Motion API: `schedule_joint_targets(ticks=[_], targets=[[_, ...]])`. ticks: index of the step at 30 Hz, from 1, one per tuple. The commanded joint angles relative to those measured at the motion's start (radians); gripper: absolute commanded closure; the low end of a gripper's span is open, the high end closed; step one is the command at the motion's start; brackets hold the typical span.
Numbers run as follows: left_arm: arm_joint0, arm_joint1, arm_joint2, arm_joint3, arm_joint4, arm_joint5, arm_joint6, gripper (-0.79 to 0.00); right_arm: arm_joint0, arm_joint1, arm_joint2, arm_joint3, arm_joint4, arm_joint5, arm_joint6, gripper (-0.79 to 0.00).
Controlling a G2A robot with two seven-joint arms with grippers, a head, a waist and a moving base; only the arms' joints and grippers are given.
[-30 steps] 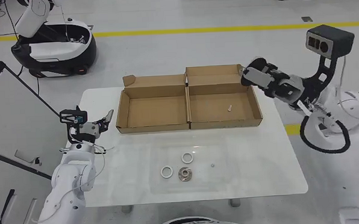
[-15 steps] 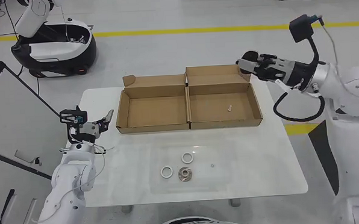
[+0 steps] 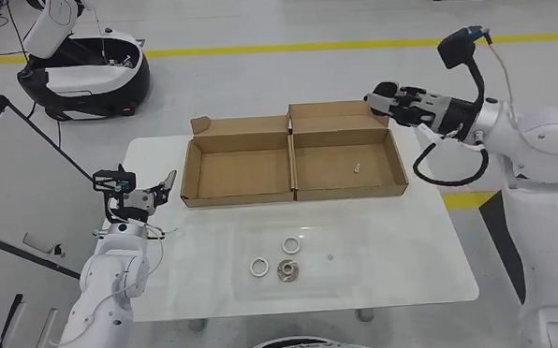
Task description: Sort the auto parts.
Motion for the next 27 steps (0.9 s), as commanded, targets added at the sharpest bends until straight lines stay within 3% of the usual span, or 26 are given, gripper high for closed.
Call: schedule_joint_targets(ticks=[1,13,27], targets=[[0.0,0.0,0.0,0.0,0.0,0.0,0.0,-0.785,0.025,0.0,-0.038,0.012,-0.073,0.038,-0.002,0.0],[0.0,0.0,0.0,0.0,0.0,0.0,0.0,-0.785,0.308,-0.026,-0.374,0.196,-0.43,0.144,0.102,0.0],[0.0,0.0,0.0,0.0,0.0,0.0,0.0,-0.785,0.609,-0.136,-0.76,0.585,-0.534,0.203,0.194,0.0]])
